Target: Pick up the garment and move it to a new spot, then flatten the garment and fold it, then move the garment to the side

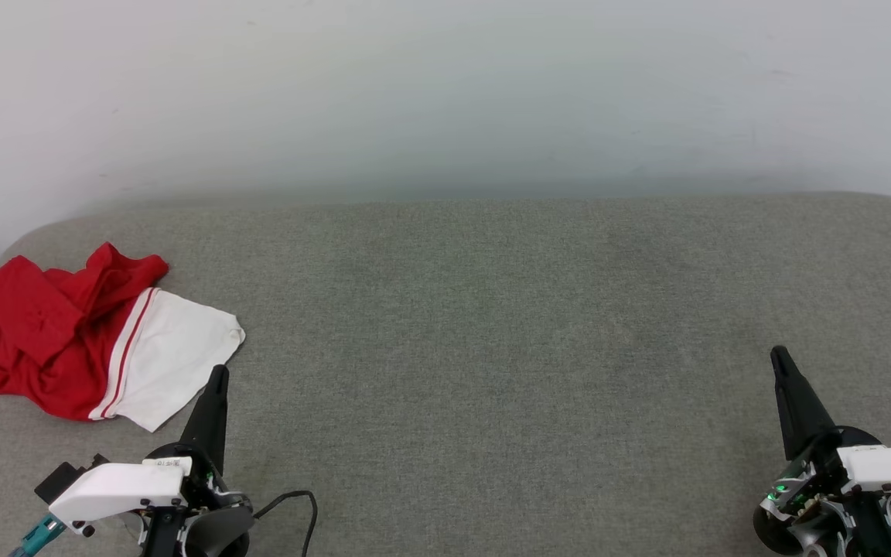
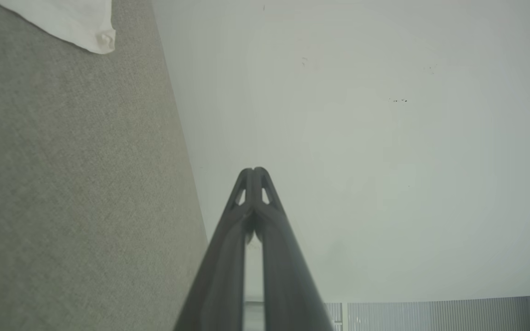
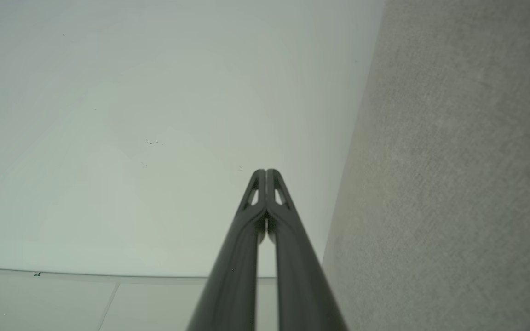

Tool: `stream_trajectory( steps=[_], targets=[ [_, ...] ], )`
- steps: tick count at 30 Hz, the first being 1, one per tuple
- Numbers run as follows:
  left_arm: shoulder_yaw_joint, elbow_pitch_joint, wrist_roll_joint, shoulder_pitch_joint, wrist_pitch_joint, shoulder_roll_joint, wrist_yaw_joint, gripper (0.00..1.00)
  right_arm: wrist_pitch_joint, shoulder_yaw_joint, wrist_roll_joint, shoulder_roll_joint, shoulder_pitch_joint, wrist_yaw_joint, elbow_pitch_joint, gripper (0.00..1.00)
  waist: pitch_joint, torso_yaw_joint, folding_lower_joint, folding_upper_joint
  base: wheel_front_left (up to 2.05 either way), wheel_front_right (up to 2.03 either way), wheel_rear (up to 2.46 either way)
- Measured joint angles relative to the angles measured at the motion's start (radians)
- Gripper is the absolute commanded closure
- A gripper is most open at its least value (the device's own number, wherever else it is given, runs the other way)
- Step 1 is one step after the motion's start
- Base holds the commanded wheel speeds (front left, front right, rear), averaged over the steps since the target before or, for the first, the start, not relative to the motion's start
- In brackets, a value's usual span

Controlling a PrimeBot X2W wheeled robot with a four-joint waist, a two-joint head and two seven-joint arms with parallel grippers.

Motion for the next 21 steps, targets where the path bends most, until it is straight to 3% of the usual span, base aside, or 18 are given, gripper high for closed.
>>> stream_trajectory(
  steps=[6,7,21],
  targets=[
    [0.0,0.0,0.0,0.0,0.0,0.0,0.0,1.0,0.0,0.0,0.0,0.0,0.0,0.0,0.0,1.0,0.0,0.0,0.0,0.0,0.0,0.0,0.0],
    [0.0,0.002,0.0,0.001,0.0,0.0,0.0,0.0,0.0,0.0,0.0,0.0,0.001,0.0,0.002,0.0,0.0,0.0,0.0,0.0,0.0,0.0,0.0],
    [-0.013,0.019,0.027,0.06,-0.048,-0.004,0.001,0.0,-0.046,0.02,-0.027,0.001,0.053,0.0,0.026,0.0,0.002,-0.002,0.0,0.0,0.0,0.0,0.0]
  ],
)
